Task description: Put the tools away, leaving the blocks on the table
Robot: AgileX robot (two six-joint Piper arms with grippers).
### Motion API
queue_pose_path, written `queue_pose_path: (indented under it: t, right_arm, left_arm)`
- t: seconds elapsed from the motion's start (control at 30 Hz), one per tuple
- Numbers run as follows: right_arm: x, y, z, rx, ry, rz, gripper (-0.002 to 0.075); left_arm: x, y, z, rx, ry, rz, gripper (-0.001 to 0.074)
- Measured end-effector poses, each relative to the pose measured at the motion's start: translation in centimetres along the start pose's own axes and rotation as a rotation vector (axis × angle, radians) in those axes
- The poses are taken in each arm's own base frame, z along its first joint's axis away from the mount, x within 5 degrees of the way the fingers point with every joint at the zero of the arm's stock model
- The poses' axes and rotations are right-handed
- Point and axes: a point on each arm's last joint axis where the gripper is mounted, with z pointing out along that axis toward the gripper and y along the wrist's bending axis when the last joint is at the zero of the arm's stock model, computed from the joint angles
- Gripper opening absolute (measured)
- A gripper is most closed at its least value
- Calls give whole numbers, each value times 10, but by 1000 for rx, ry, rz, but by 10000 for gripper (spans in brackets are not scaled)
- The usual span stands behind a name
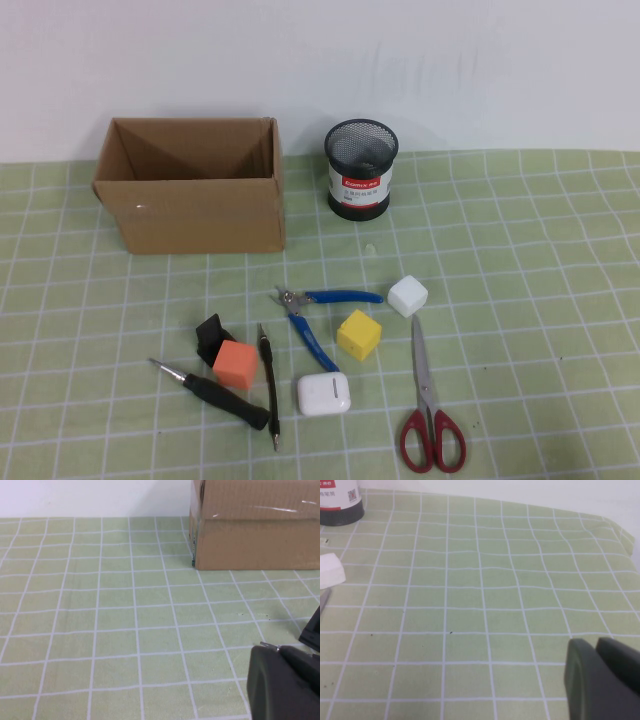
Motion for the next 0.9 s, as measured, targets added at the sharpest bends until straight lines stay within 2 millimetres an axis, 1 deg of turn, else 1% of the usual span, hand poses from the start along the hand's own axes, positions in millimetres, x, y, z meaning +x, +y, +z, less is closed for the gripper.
queue_pose_path:
  t: [0.7, 0.77, 0.87, 0.9]
  right_arm:
    - [0, 0, 0, 1, 0, 0, -11]
    - [0, 0, 0, 1, 0, 0, -11]
    - [0, 0, 0, 1, 0, 0, -11]
    - [0, 0, 0, 1, 0, 0, -11]
  left_arm:
    - [0, 0, 0, 0, 0, 0, -4]
    - [-1, -1, 0, 7, -6, -34, -4]
    - [-3, -3, 0, 35, -32, -195, -4]
    - [-5, -4, 0, 49, -50, -273, -4]
